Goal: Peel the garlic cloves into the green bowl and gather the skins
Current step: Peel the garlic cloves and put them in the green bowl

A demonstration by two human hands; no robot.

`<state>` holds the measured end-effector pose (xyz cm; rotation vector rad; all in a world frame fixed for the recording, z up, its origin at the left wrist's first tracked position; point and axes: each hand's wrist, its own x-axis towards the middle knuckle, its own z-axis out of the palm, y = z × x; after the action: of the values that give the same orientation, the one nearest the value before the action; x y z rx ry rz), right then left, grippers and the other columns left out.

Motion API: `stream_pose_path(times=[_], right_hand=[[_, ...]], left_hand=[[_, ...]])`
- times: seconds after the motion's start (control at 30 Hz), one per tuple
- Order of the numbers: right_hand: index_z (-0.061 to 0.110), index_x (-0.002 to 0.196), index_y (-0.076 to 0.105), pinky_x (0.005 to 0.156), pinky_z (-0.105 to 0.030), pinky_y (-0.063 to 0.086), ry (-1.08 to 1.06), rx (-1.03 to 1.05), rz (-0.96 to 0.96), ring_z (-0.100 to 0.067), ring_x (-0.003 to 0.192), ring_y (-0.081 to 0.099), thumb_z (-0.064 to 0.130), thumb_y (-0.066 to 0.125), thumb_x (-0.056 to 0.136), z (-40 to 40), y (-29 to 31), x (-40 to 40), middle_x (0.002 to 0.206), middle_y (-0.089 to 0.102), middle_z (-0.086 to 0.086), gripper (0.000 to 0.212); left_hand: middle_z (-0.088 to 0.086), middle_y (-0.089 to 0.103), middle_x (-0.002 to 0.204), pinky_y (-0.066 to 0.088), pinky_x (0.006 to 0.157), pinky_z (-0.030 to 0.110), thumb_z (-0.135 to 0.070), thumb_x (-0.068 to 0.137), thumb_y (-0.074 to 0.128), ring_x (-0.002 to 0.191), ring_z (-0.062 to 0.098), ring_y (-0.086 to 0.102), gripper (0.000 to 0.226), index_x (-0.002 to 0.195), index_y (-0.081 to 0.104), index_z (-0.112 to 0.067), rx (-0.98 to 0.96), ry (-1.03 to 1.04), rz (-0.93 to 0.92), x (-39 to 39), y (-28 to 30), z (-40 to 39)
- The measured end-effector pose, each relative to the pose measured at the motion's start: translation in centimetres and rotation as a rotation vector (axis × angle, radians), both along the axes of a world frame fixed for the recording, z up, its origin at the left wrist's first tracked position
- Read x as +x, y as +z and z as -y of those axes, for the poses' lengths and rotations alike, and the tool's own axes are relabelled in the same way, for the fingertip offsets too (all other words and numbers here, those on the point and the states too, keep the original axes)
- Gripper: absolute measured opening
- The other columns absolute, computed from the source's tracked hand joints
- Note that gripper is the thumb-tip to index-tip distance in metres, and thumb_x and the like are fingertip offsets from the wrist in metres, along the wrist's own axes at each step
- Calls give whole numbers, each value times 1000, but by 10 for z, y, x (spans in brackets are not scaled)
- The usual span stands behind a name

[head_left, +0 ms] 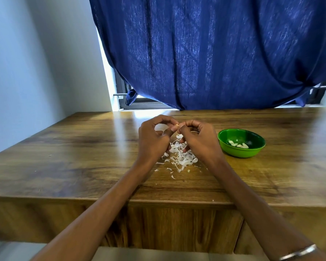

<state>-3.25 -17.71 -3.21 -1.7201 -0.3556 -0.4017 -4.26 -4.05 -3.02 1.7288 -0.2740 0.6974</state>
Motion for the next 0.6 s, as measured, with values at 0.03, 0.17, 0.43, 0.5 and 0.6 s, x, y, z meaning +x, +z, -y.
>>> stream_pose_path(times=[0.03,0.17,0.43,0.5,0.6], right_hand=[[13,100,73,50,-24,55,-2,-4,0,-3,63,68,21,65,97,0,0,0,93,72,1,12],[14,100,72,49,-22,54,-8,-6,-4,-2,62,68,20,64,98,0,0,0,93,71,1,11],[14,98,71,50,-25,56,-17,10,-21,-3,61,69,18,64,97,1,0,-1,93,72,0,8],[14,98,71,51,-27,57,-18,13,-24,-3,60,68,17,65,97,1,0,-1,92,73,0,7],[18,94,72,51,-28,57,-17,6,-11,-3,60,68,17,66,96,1,1,-1,91,73,2,6]], left_hand=[[-10,74,88,42,41,23,-5,91,75,39,14,57,18,85,73,-22,3,-3,3,0,0,0],[-9,73,91,44,41,25,-5,92,74,39,16,56,15,88,73,-19,-4,-14,5,1,-1,-1],[-1,72,95,45,39,25,-2,95,69,38,14,55,5,97,71,-6,-56,-29,33,3,-2,-4],[1,72,97,45,39,26,-1,95,68,37,15,54,4,97,71,-4,-73,-32,40,4,-2,-4],[2,73,97,46,38,25,-1,95,68,36,15,53,4,99,71,-2,-111,-23,49,5,0,-5]])
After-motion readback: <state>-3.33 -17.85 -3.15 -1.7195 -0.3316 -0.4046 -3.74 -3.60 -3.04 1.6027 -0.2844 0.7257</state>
